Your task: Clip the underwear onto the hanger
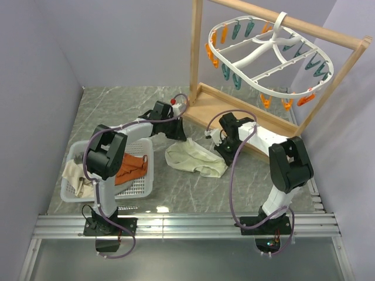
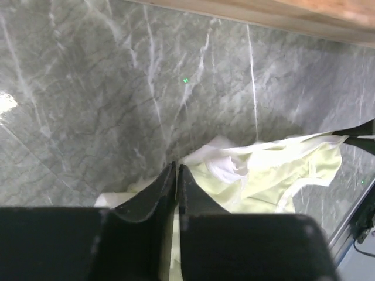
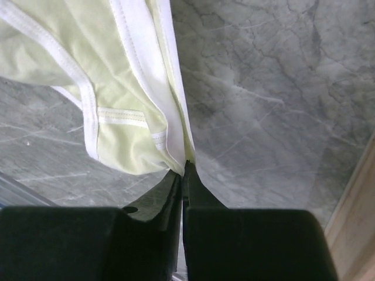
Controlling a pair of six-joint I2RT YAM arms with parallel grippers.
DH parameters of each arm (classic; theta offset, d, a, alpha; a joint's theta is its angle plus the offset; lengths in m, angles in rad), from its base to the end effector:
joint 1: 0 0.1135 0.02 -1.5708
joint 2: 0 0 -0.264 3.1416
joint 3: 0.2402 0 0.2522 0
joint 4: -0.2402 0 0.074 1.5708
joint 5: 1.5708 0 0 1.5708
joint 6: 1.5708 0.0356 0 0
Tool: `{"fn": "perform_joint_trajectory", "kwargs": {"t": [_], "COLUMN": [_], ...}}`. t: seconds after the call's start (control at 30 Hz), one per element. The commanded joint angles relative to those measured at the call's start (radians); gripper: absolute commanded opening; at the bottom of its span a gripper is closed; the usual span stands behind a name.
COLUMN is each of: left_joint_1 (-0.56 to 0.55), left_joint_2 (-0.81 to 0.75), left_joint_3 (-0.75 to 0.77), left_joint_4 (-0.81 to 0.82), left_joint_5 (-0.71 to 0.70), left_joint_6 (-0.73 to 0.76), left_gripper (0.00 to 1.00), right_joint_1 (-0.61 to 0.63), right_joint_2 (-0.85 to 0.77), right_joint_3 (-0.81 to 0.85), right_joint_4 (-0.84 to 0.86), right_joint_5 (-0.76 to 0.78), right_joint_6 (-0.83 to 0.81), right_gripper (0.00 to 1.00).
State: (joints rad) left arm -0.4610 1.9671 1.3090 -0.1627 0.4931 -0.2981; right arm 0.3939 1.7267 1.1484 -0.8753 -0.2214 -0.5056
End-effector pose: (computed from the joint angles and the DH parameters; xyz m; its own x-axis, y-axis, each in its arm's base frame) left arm 0.3724 -0.2038 0.1776 -0.8264 0.1216 -0.5499 0.4583 0.7125 -0.5313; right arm 0.2848 0.1268 0.1827 -0.6095 -0.7650 -0.2079 -0.7925 0.5949 0.1342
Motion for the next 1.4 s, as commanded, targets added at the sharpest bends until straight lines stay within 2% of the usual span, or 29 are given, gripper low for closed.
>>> {"fn": "perform_joint_trajectory", "kwargs": {"t": [0.0,0.03,0.13,0.33,0.57,0.93,1.13,1.37], "left_joint_1": [0.008,0.01,0.008,0.007,-0.045,-0.102,-0.108,-0.108], "left_joint_2": [-0.001,-0.004,-0.017,-0.017,0.065,0.174,0.187,0.164], "left_joint_3": [0.024,0.019,0.0,0.027,0.133,0.216,0.225,0.228], "left_joint_4": [0.084,0.097,0.141,0.149,0.088,0.014,0.011,0.008], "left_joint_5": [0.01,0.03,0.073,0.079,0.036,-0.04,-0.105,-0.126], "left_joint_6": [0.0,0.001,0.014,0.037,0.083,0.112,0.122,0.142], "left_gripper": [0.13,0.2,0.29,0.38,0.4,0.47,0.44,0.47], "right_joint_1": [-0.004,-0.004,-0.004,-0.004,-0.004,-0.003,-0.004,-0.004], "right_joint_2": [0.039,0.057,0.076,0.079,0.076,0.065,0.066,0.067], "right_joint_3": [0.042,0.046,0.05,0.053,0.042,0.028,0.031,0.027], "right_joint_4": [0.006,0.004,0.007,0.007,0.013,0.012,0.009,0.009], "right_joint_5": [0.01,0.002,-0.007,-0.015,-0.016,-0.019,-0.022,-0.021], "right_joint_6": [0.013,0.012,0.012,0.012,0.013,0.012,0.009,0.003], "right_gripper": [0.04,0.03,0.03,0.04,0.04,0.03,0.04,0.04]}}
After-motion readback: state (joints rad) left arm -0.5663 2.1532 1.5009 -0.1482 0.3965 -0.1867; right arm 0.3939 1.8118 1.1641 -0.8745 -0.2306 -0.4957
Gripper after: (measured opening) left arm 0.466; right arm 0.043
